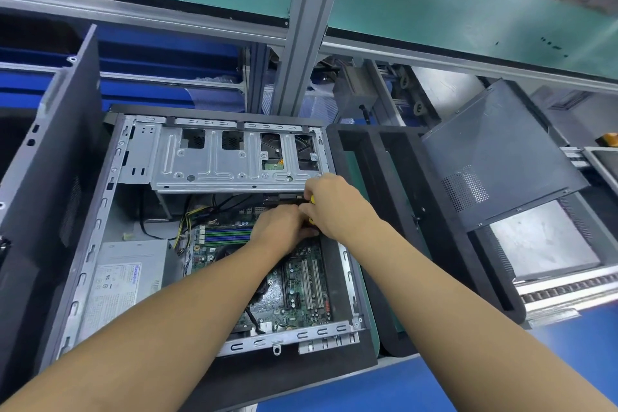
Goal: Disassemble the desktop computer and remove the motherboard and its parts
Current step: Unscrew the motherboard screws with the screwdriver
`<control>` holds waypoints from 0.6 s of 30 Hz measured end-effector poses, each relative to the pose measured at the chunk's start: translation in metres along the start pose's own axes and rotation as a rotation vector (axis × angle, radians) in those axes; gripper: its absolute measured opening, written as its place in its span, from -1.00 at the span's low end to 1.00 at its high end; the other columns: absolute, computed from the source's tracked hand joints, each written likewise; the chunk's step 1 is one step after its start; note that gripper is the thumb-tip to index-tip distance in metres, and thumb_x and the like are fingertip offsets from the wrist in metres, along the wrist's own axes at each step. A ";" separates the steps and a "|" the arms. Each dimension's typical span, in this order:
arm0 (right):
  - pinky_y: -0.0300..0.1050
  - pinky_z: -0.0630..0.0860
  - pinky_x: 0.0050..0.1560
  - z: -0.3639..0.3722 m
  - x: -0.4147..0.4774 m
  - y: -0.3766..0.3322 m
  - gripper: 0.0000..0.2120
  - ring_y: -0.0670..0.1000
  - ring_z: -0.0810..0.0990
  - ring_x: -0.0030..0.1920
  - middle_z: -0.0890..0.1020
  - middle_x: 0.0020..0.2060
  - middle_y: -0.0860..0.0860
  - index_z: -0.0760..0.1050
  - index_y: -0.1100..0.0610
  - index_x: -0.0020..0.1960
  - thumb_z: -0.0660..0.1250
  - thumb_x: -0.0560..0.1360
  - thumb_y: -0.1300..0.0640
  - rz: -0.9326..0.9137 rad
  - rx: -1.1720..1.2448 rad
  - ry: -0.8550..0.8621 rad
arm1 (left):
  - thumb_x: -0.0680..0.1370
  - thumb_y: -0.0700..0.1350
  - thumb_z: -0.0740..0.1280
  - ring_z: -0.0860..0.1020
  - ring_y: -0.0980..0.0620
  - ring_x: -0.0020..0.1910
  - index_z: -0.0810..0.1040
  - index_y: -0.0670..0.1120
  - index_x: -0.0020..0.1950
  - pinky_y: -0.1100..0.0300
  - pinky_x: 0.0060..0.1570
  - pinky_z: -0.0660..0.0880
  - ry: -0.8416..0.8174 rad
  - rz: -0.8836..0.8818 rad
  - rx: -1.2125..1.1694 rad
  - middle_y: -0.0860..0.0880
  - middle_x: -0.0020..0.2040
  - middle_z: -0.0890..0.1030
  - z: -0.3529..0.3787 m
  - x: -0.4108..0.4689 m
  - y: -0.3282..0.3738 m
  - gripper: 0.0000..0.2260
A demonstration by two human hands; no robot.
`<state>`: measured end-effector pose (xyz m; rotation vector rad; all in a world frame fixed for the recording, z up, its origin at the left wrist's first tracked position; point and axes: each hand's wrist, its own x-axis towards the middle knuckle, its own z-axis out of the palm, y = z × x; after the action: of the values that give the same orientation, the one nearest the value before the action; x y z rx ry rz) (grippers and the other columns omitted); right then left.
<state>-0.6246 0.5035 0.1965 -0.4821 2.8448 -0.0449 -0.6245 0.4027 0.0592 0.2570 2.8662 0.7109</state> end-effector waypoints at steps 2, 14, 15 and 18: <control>-0.07 0.46 -0.06 0.006 0.002 0.000 -0.82 0.17 0.57 0.09 0.50 0.15 0.12 0.51 0.18 0.18 0.26 0.61 0.15 0.004 -0.032 -0.003 | 0.54 0.23 0.33 0.62 -0.21 -0.04 0.56 0.00 -0.05 0.11 -0.22 0.34 -0.003 0.008 0.039 -0.14 -0.05 0.65 -0.002 -0.001 0.002 -0.70; -0.07 0.50 0.04 -0.006 -0.007 0.013 -0.78 0.12 0.53 0.09 0.51 0.13 0.09 0.57 0.18 0.14 0.25 0.56 0.33 -0.042 0.055 0.092 | 0.53 -0.11 0.21 0.57 -0.10 0.15 0.55 0.19 0.31 0.04 0.09 0.50 -0.025 0.052 -0.002 -0.06 0.12 0.63 -0.005 -0.012 -0.014 -0.61; -0.09 0.49 0.02 -0.008 -0.008 0.014 -0.78 0.12 0.53 0.10 0.51 0.13 0.08 0.57 0.17 0.15 0.25 0.56 0.33 -0.038 0.067 0.093 | 0.54 -0.09 0.20 0.55 -0.10 0.18 0.53 0.19 0.34 0.04 0.12 0.49 -0.031 0.066 0.019 -0.04 0.14 0.60 -0.006 -0.013 -0.014 -0.60; -0.09 0.48 0.04 -0.008 -0.010 0.014 -0.76 0.12 0.52 0.12 0.50 0.16 0.08 0.57 0.16 0.17 0.23 0.57 0.33 -0.047 0.079 0.084 | 0.56 -0.02 0.20 0.55 -0.10 0.15 0.51 0.18 0.35 0.04 0.11 0.46 -0.051 0.117 0.079 0.00 0.14 0.53 -0.005 -0.015 -0.013 -0.64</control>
<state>-0.6224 0.5196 0.2055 -0.5426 2.9002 -0.1900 -0.6124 0.3865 0.0591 0.4507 2.8529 0.6020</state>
